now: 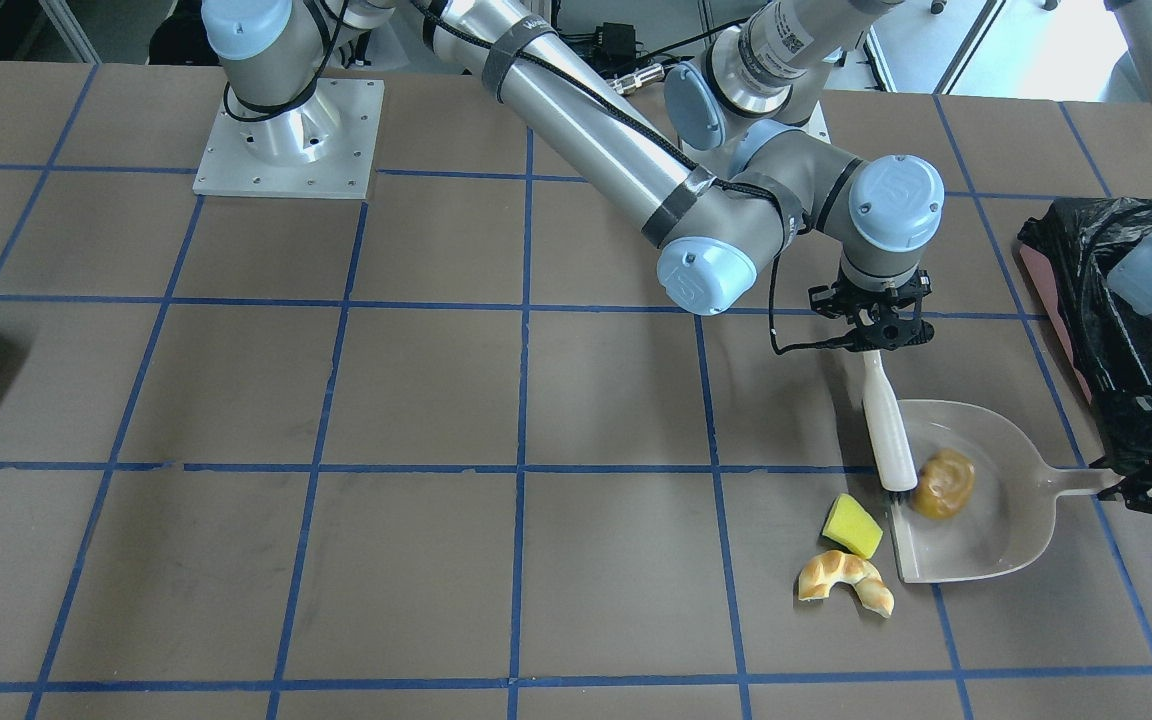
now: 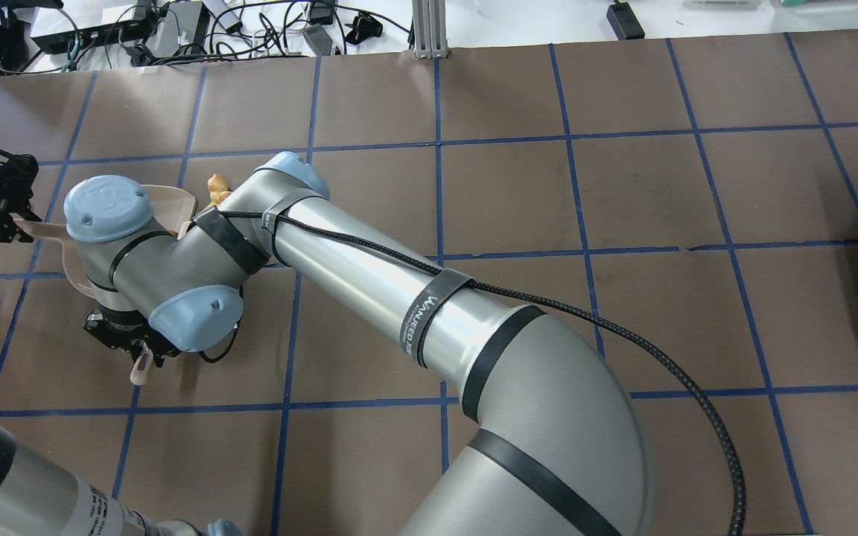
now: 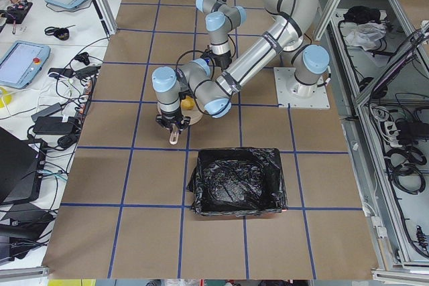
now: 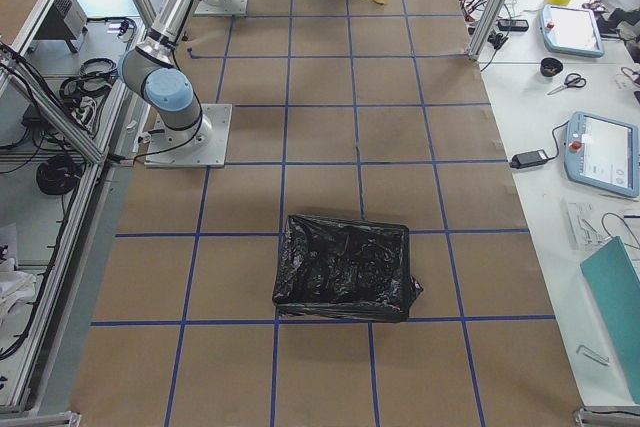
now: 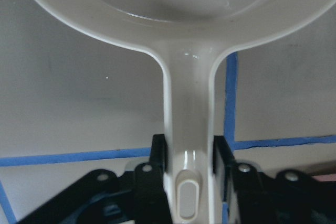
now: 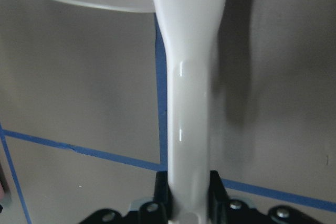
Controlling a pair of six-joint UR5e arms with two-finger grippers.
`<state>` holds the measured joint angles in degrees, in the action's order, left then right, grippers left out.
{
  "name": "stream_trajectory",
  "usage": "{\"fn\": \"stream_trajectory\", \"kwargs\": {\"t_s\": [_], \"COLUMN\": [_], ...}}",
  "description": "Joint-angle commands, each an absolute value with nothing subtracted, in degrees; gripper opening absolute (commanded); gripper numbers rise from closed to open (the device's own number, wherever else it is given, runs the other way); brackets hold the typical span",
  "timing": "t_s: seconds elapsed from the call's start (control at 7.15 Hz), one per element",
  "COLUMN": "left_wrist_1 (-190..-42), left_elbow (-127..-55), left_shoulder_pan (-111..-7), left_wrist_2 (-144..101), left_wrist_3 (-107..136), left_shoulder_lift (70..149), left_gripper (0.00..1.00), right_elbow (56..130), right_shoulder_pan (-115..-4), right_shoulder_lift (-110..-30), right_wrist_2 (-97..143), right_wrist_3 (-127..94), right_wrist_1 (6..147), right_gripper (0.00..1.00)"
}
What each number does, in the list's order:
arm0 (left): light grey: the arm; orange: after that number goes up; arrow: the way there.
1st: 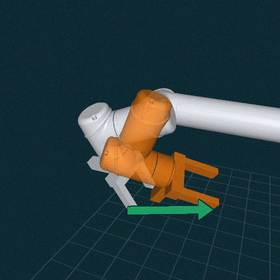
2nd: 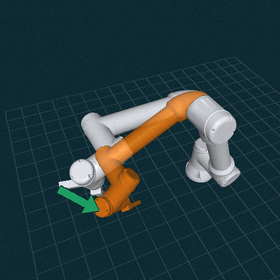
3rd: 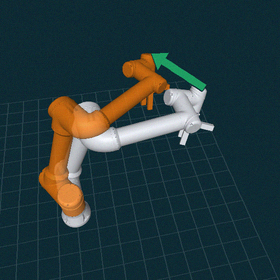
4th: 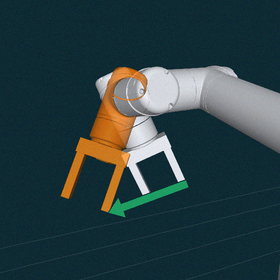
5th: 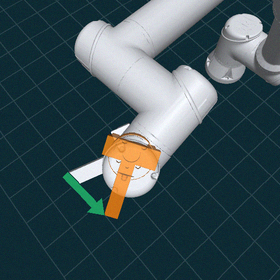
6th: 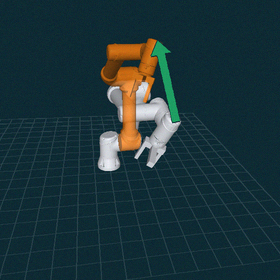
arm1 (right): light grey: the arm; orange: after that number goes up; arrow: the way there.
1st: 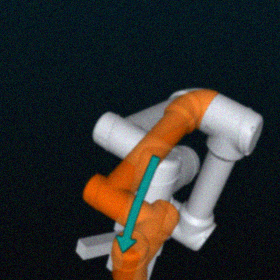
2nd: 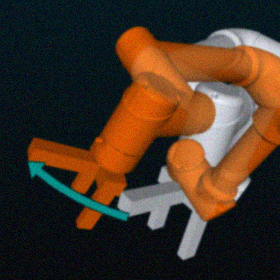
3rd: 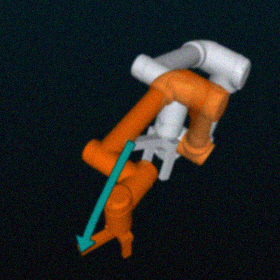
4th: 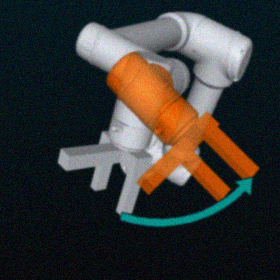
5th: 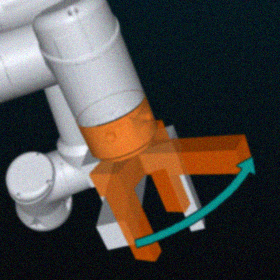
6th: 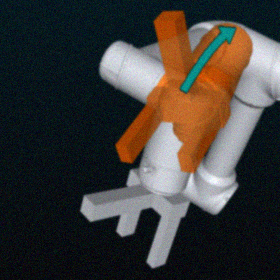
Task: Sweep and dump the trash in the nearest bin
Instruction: 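Sweep the bread roll into the dustpan with the brush in the right gripper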
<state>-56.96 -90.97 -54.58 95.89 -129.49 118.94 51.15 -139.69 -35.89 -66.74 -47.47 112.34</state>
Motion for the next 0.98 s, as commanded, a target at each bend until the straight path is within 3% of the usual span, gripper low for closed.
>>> {"fn": "stream_trajectory", "kwargs": {"t_s": [0.0, 0.56, 0.84], "left_wrist_1": [-57.0, -56.8, -56.2], "left_elbow": [-91.0, -90.9, -90.9], "left_shoulder_pan": [-54.6, -54.6, -54.6], "left_wrist_2": [95.9, 95.9, 95.9], "left_wrist_3": [-129.5, -129.3, -129.0], "left_shoulder_lift": [119.0, 119.0, 119.3], "left_gripper": [0.00, 0.00, 0.00], "right_elbow": [51.1, 57.2, 57.2], "right_shoulder_pan": [-139.7, -137.5, -134.0], "right_shoulder_lift": [-35.9, -46.3, -45.4], "right_wrist_2": [-66.9, -74.4, -81.3], "right_wrist_3": [-36.6, -56.7, -57.4], "right_wrist_1": [111.5, 101.7, 102.6], "right_gripper": [0.00, 0.00, 0.00]}}
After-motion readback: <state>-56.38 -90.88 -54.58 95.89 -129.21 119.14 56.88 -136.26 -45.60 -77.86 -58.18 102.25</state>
